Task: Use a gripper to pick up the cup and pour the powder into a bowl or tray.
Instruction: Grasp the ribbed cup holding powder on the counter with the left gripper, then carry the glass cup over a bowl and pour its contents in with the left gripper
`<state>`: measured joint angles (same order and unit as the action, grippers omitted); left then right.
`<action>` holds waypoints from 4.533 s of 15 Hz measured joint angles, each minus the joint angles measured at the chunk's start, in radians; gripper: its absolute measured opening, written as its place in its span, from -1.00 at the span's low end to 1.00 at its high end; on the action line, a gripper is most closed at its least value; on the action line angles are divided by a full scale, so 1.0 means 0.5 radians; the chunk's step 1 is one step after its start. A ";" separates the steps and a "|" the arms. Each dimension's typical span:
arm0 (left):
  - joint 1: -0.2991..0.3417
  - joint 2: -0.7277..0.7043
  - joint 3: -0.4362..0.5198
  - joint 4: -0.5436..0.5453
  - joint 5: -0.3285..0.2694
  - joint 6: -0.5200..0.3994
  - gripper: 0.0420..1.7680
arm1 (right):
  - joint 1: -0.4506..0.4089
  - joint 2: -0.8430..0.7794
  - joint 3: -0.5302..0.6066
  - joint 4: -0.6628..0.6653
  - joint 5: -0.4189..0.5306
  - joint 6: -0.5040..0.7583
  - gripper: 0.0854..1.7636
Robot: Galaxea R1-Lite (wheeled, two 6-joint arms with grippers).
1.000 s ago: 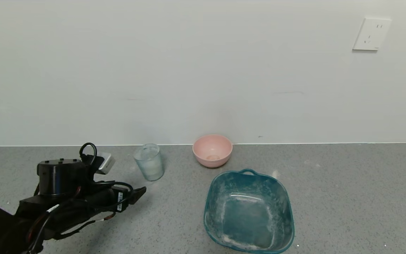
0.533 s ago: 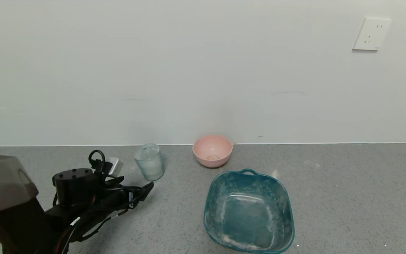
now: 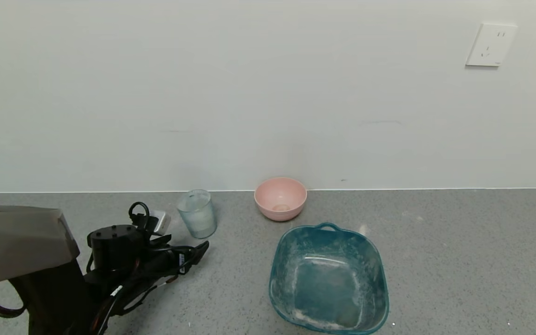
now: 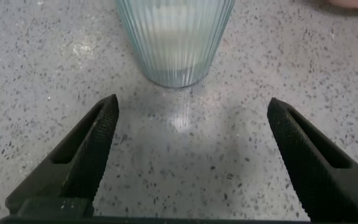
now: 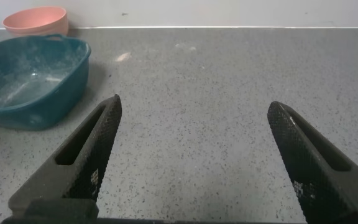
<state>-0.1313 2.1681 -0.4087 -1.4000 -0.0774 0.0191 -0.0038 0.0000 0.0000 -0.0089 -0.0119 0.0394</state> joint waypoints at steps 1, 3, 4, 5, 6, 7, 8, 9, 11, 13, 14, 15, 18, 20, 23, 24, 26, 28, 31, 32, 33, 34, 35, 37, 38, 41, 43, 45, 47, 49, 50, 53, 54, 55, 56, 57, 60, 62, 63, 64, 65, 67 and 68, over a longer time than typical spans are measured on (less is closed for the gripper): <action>-0.003 0.018 -0.020 -0.002 0.010 0.001 0.94 | 0.000 0.000 0.000 0.001 0.000 0.000 0.94; -0.002 0.040 -0.069 0.001 0.017 0.000 0.94 | 0.000 0.000 0.000 0.000 0.000 0.000 0.94; 0.001 0.048 -0.094 0.014 0.019 0.001 0.94 | 0.000 0.000 0.000 0.000 0.000 0.000 0.94; 0.001 0.058 -0.123 0.018 0.020 0.002 0.94 | 0.000 0.000 0.000 0.000 -0.001 0.000 0.94; 0.001 0.069 -0.151 0.021 0.023 0.001 0.94 | 0.000 0.000 0.000 0.000 -0.001 0.000 0.94; 0.001 0.082 -0.175 0.022 0.033 0.001 0.94 | 0.000 0.000 0.000 0.001 -0.001 0.000 0.94; 0.000 0.103 -0.191 0.013 0.049 0.001 0.94 | 0.000 0.000 0.000 0.000 -0.001 0.000 0.94; -0.003 0.129 -0.220 0.000 0.066 0.001 0.94 | 0.000 0.000 0.000 0.000 -0.001 0.000 0.94; -0.002 0.157 -0.277 0.010 0.082 -0.032 0.94 | 0.001 0.000 0.000 0.000 -0.001 0.001 0.94; -0.003 0.175 -0.312 0.012 0.085 -0.042 0.94 | 0.000 0.000 0.000 0.000 -0.001 0.001 0.94; -0.005 0.185 -0.329 0.008 0.085 -0.043 0.94 | 0.000 0.000 0.000 0.000 -0.001 0.000 0.94; -0.007 0.200 -0.340 0.000 0.086 -0.044 0.94 | 0.000 0.000 0.000 0.000 -0.001 0.000 0.94; -0.006 0.229 -0.373 -0.006 0.085 -0.046 0.94 | 0.000 0.000 0.000 0.000 -0.001 0.000 0.94; -0.005 0.236 -0.409 -0.006 0.089 -0.046 0.94 | 0.000 0.000 0.000 0.000 0.000 0.001 0.94; -0.005 0.249 -0.454 -0.006 0.092 -0.045 0.94 | 0.000 0.000 0.000 0.000 -0.001 0.000 0.94; -0.005 0.255 -0.470 -0.006 0.094 -0.045 0.94 | 0.000 0.000 0.000 0.000 -0.001 0.001 0.94; -0.005 0.269 -0.497 -0.006 0.096 -0.046 0.94 | 0.000 0.000 0.000 0.000 0.000 0.001 0.94; -0.005 0.286 -0.521 -0.006 0.115 -0.044 0.94 | 0.000 0.000 0.000 0.000 -0.001 0.000 0.94; -0.004 0.303 -0.540 -0.007 0.113 -0.044 0.94 | 0.000 0.000 0.000 0.000 -0.001 0.000 0.94; -0.005 0.310 -0.549 -0.009 0.111 -0.044 0.94 | 0.000 0.000 0.000 0.000 -0.001 0.000 0.94; -0.005 0.321 -0.555 -0.011 0.112 -0.045 0.94 | 0.001 0.000 0.000 0.000 0.000 0.000 0.94; -0.005 0.332 -0.562 -0.019 0.112 -0.046 0.94 | 0.000 0.000 0.000 0.000 0.001 0.001 0.94; -0.005 0.344 -0.566 -0.026 0.113 -0.046 0.94 | 0.000 0.000 0.000 0.000 0.000 0.001 0.94; -0.006 0.362 -0.569 -0.027 0.113 -0.045 0.94 | 0.000 0.000 0.000 0.000 -0.001 0.000 0.94; -0.007 0.371 -0.569 -0.028 0.113 -0.044 0.94 | 0.000 0.000 0.000 0.000 -0.001 0.001 0.94; -0.008 0.394 -0.569 -0.100 0.118 -0.044 0.94 | 0.000 0.000 0.000 0.000 -0.001 0.001 0.94; -0.007 0.400 -0.569 -0.103 0.116 -0.044 0.94 | 0.000 0.000 0.000 0.000 -0.001 0.000 0.94; -0.007 0.406 -0.573 -0.109 0.117 -0.043 0.94 | 0.000 0.000 0.000 0.000 0.000 0.001 0.94; -0.007 0.417 -0.581 -0.114 0.117 -0.042 0.94 | 0.000 0.000 0.000 0.000 -0.001 0.000 0.94; -0.009 0.426 -0.597 -0.116 0.118 -0.041 0.94 | 0.001 0.000 0.000 0.000 -0.001 0.000 0.94; -0.008 0.429 -0.600 -0.116 0.118 -0.041 0.94 | 0.001 0.000 0.000 0.000 -0.001 0.000 0.94; -0.009 0.449 -0.606 -0.174 0.118 -0.039 0.94 | 0.000 0.000 0.000 0.000 -0.001 0.001 0.94; -0.009 0.454 -0.607 -0.177 0.119 -0.040 0.94 | 0.000 0.000 0.000 0.000 -0.001 0.000 0.94; -0.010 0.457 -0.609 -0.177 0.118 -0.040 0.94 | 0.000 0.000 0.000 0.000 -0.001 0.001 0.94; -0.010 0.459 -0.609 -0.178 0.119 -0.040 0.94 | 0.000 0.000 0.000 0.000 -0.001 0.001 0.94; -0.010 0.461 -0.609 -0.180 0.118 -0.041 0.69 | 0.000 0.000 0.000 0.000 0.000 0.001 0.94; -0.009 0.461 -0.608 -0.179 0.118 -0.041 0.44 | 0.001 0.000 0.000 0.000 -0.001 0.001 0.94; -0.010 0.457 -0.606 -0.178 0.118 -0.041 0.42 | 0.000 0.000 0.000 0.000 0.000 0.001 0.94; -0.010 0.457 -0.605 -0.178 0.119 -0.042 0.42 | 0.000 0.000 0.000 0.000 0.000 0.001 0.94; -0.010 0.454 -0.604 -0.177 0.118 -0.041 0.42 | 0.000 0.000 0.000 0.000 0.000 0.001 0.94; -0.010 0.453 -0.603 -0.177 0.119 -0.041 0.41 | 0.000 0.000 0.000 0.000 0.000 0.001 0.94; -0.010 0.451 -0.602 -0.177 0.119 -0.041 0.41 | 0.000 0.000 0.000 0.000 -0.001 0.001 0.94; -0.010 0.451 -0.600 -0.177 0.118 -0.041 0.41 | 0.000 0.000 0.000 0.000 0.000 0.000 0.94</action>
<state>-0.1362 2.3934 -0.7089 -1.4883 -0.0183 -0.0013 -0.0038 0.0000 0.0000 -0.0089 -0.0119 0.0394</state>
